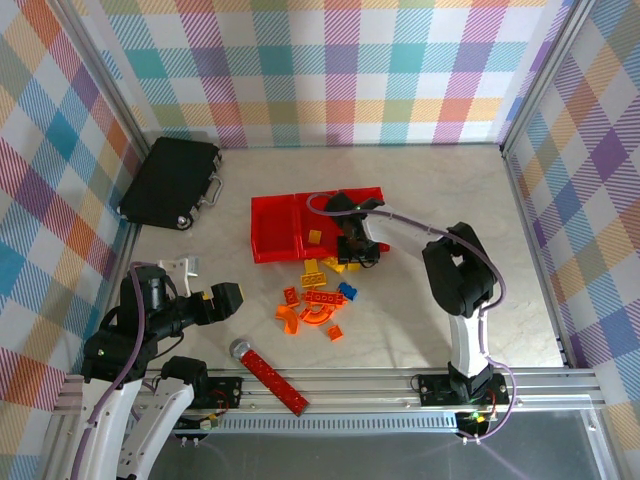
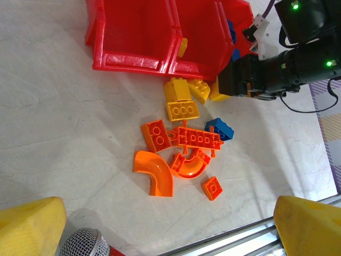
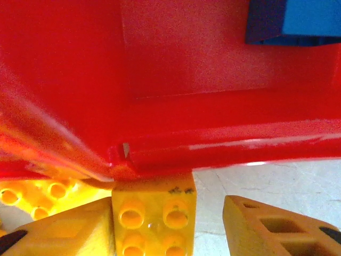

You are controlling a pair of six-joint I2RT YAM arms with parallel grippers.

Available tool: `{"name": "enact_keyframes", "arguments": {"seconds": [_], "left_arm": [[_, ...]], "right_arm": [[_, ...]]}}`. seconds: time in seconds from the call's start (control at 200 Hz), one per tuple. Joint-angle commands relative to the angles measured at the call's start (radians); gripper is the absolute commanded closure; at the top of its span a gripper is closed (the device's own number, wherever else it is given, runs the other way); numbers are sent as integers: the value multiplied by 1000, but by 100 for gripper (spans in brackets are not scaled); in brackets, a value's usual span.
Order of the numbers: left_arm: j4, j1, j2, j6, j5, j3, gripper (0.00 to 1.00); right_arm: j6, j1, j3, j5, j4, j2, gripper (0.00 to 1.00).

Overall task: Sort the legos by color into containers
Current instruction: Pick up the lego from the center of the table.

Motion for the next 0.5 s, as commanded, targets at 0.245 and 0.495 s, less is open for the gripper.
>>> {"name": "enact_keyframes", "arguments": {"seconds": [0.245, 0.495], "left_arm": [[-5, -10, -12, -10, -6, -8, 0], [-3, -9, -14, -10, -7, -9, 0]], "right_arm": [[11, 6, 17, 42, -14, -6, 63], [-17, 10, -8, 37, -41, -120, 76]]}}
